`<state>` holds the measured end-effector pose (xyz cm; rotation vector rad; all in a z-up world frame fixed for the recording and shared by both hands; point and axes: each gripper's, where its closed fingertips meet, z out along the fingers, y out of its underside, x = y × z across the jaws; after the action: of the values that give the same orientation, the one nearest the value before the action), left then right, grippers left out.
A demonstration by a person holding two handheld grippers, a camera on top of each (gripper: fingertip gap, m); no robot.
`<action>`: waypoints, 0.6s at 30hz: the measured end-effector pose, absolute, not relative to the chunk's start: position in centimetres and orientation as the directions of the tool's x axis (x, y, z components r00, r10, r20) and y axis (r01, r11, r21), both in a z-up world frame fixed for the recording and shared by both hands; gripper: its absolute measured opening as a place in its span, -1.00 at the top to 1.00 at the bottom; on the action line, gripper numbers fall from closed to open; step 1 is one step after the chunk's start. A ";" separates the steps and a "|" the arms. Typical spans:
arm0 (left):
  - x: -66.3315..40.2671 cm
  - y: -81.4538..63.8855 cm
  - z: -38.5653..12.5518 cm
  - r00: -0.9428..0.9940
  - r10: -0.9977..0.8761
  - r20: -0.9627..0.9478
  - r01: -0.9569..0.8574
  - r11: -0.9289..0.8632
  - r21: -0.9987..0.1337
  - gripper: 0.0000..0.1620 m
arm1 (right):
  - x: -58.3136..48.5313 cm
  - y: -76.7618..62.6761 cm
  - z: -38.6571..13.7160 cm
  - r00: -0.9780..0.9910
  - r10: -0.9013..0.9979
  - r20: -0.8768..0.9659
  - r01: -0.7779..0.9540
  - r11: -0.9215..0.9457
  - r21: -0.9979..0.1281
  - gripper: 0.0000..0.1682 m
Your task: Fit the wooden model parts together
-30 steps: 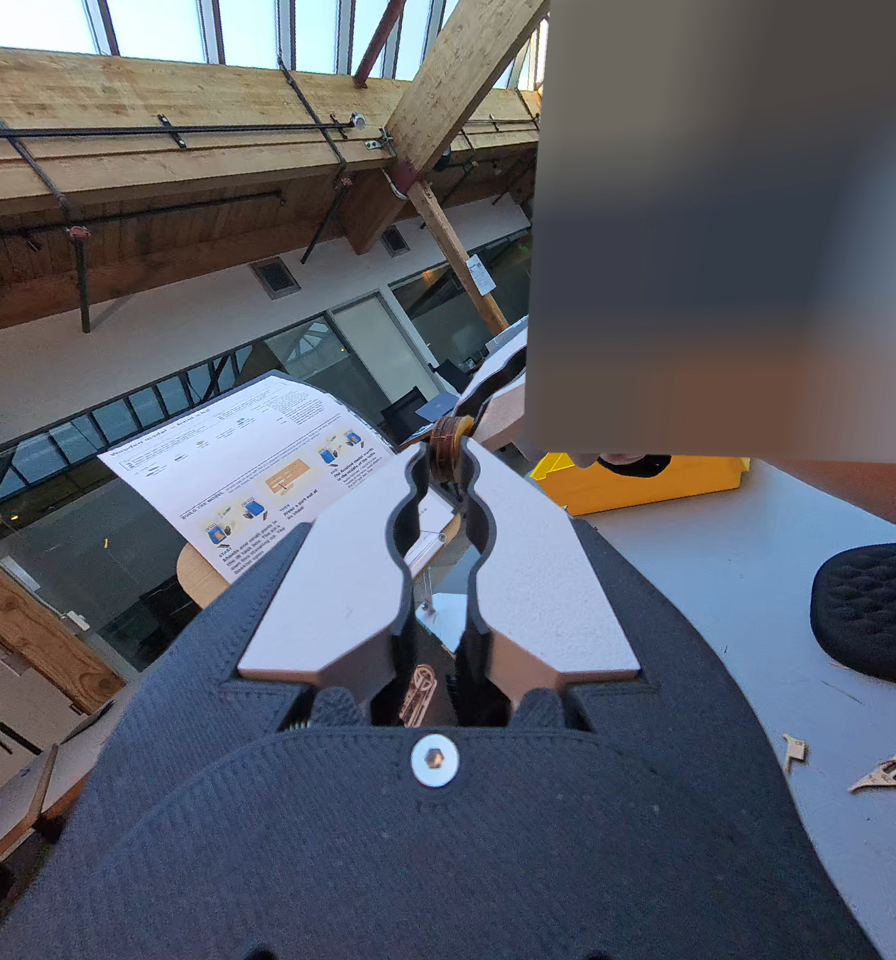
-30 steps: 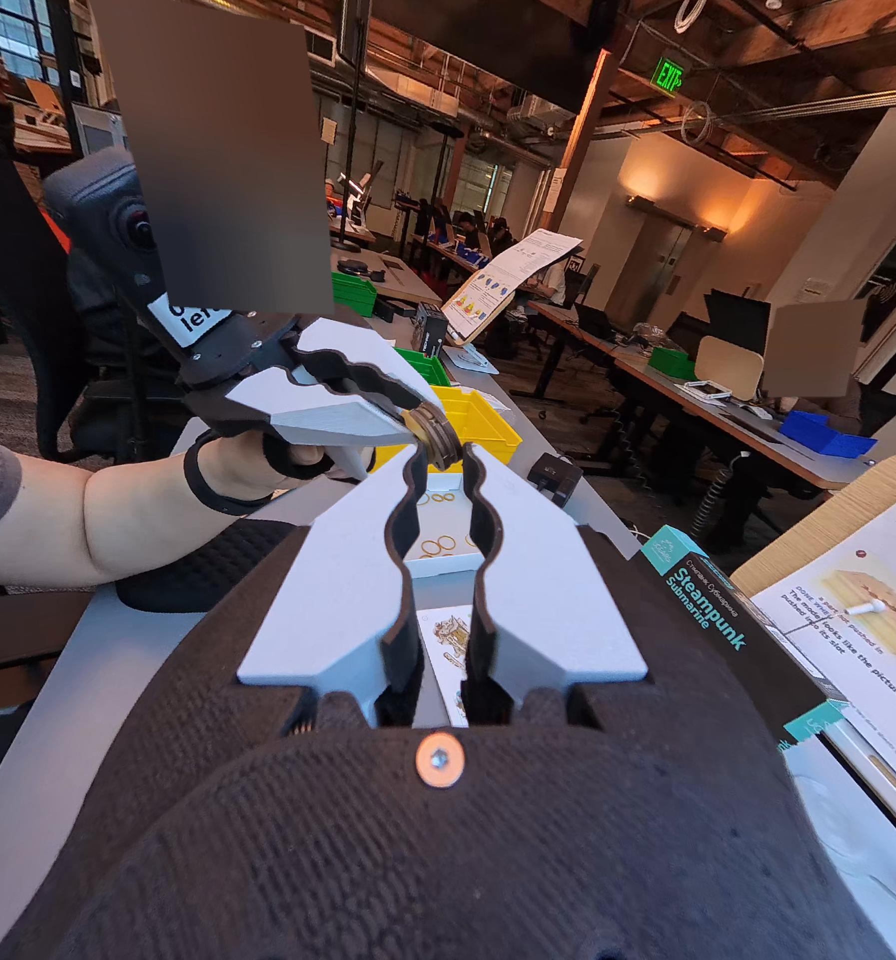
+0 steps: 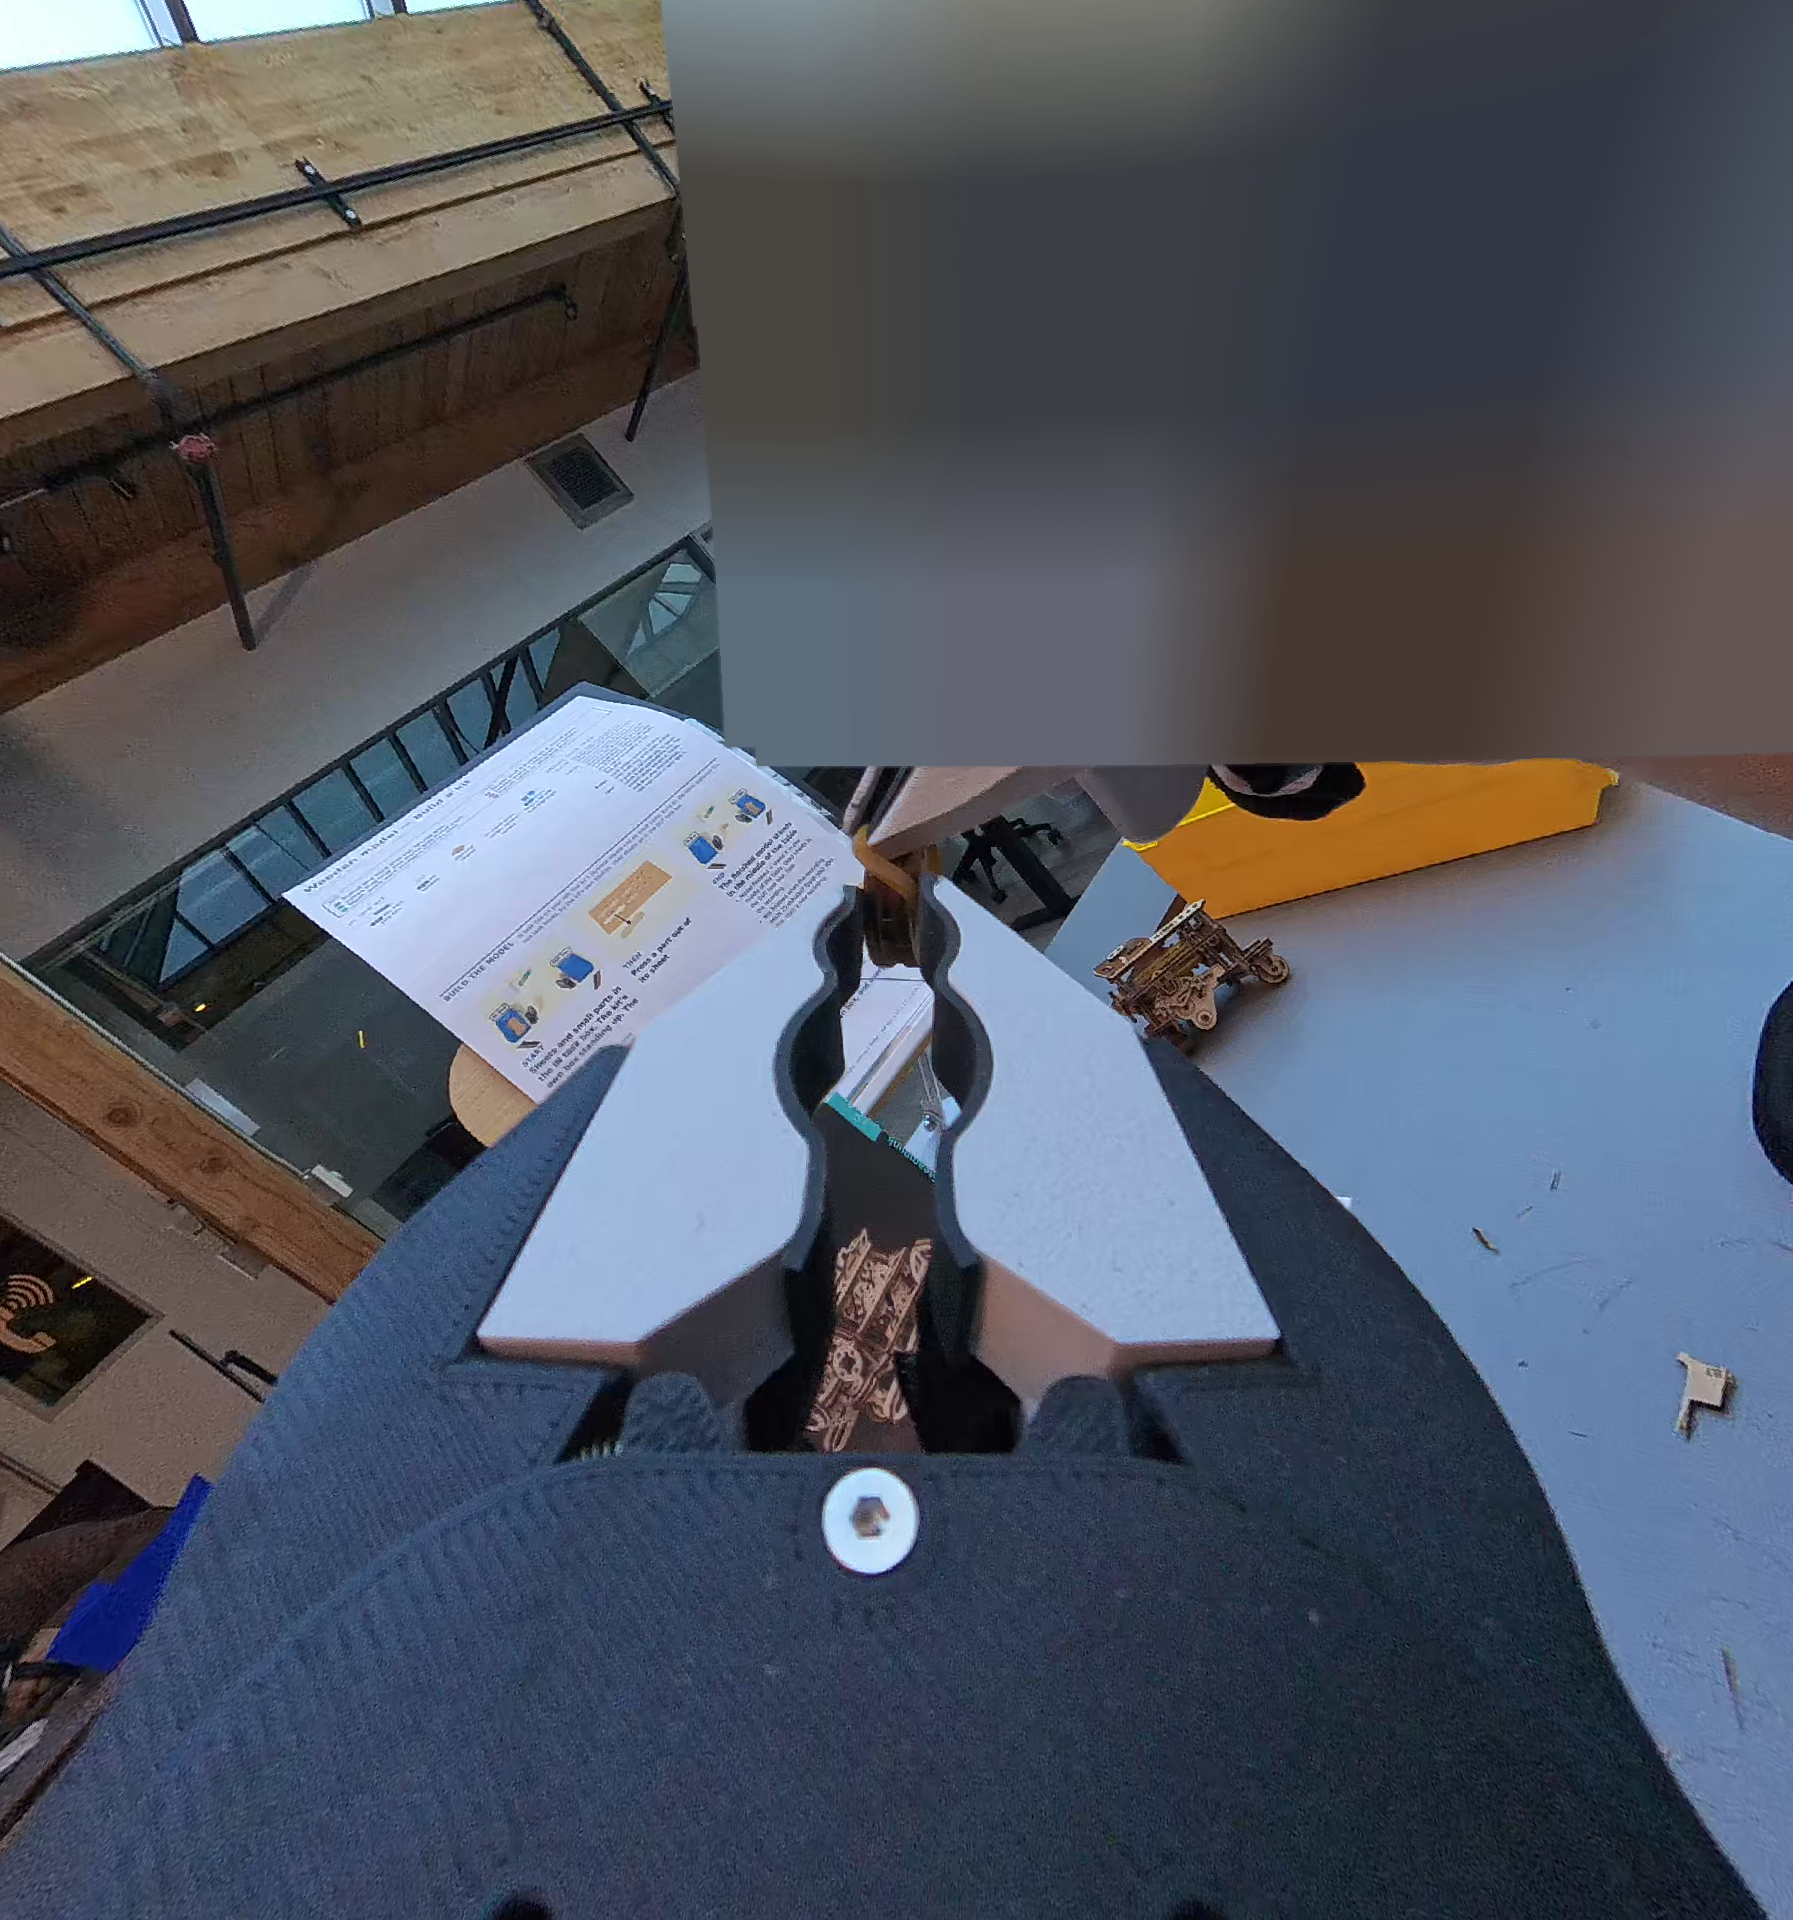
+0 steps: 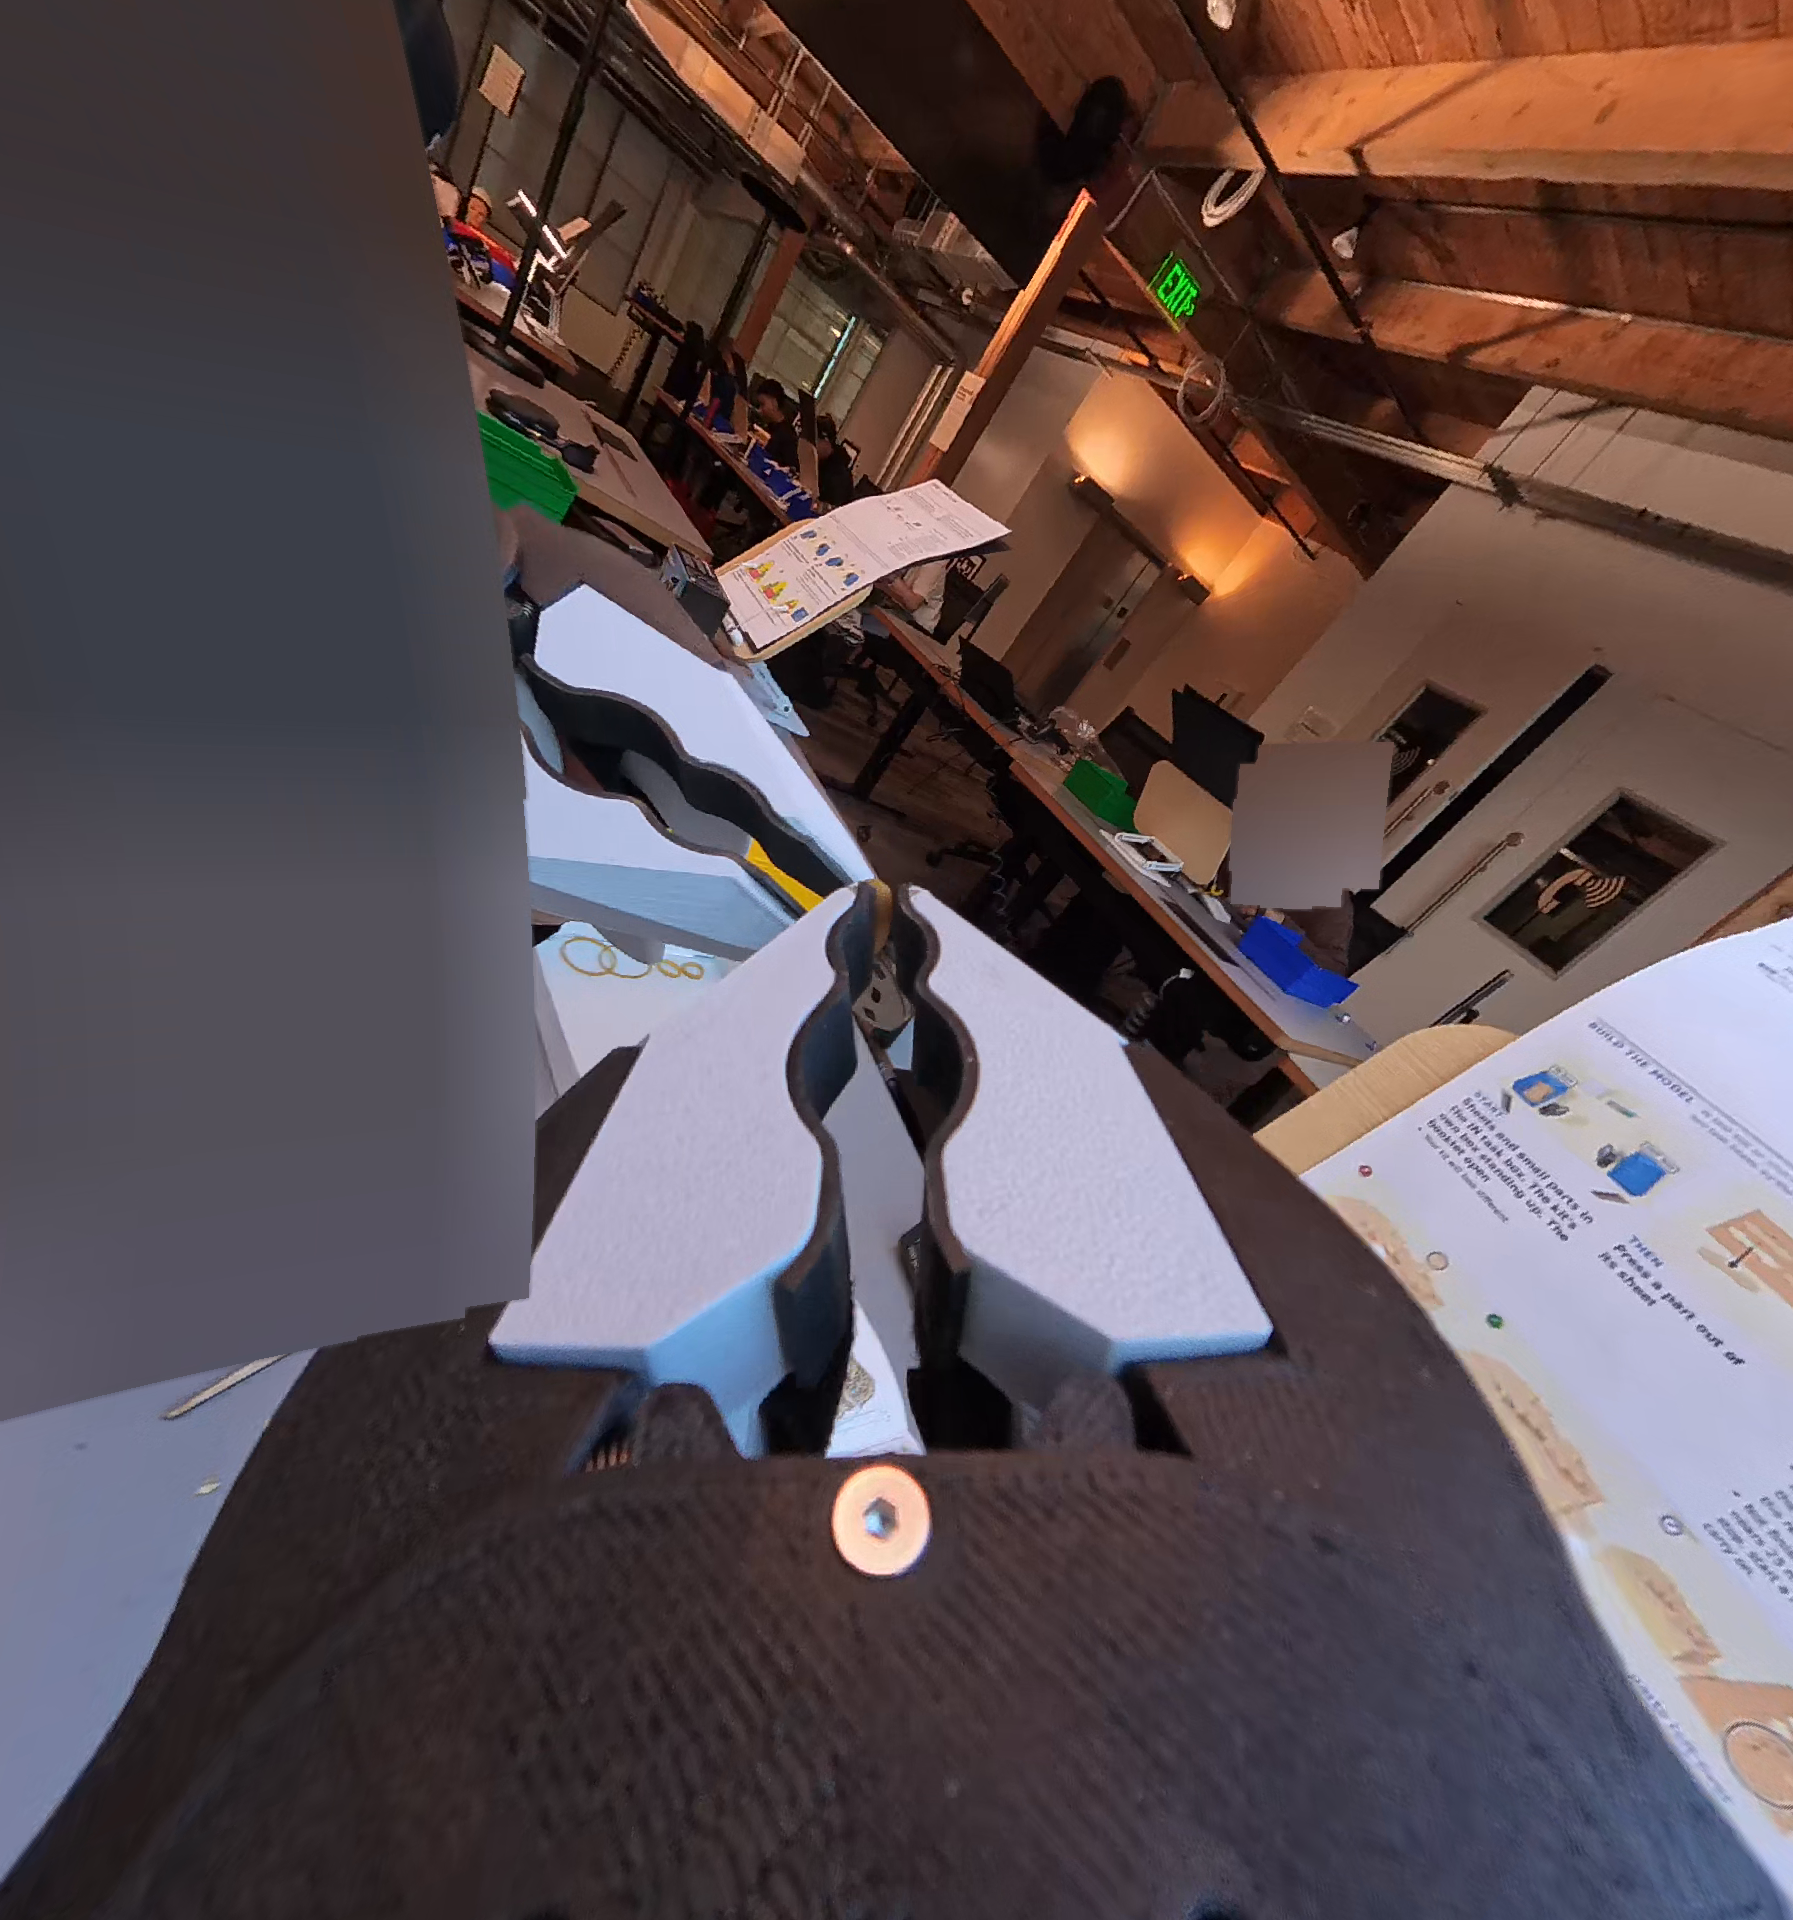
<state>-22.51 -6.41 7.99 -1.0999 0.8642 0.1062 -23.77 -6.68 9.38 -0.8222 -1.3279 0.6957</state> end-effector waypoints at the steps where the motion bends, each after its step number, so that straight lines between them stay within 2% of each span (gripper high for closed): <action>1: -22.5 -6.4 8.0 0.680 -0.331 -0.654 -0.475 0.481 -0.737 0.91 | -23.8 -6.6 9.3 0.124 0.833 0.539 0.032 0.540 -0.841 0.99; 11: -22.4 -6.9 8.2 0.693 -0.467 -0.550 -0.343 0.458 -0.820 0.91 | -22.7 -6.2 9.2 0.095 0.859 0.504 0.083 0.497 -0.864 0.99; 18: -22.1 -7.1 8.2 0.686 -0.439 -0.580 -0.360 0.487 -0.796 0.92 | -22.5 -5.6 8.2 0.095 0.879 0.467 0.179 0.446 -0.877 1.00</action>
<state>-22.06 -7.08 8.24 -1.0984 0.8582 -0.0561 -22.53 -5.61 8.17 -1.0140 -1.4052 0.6803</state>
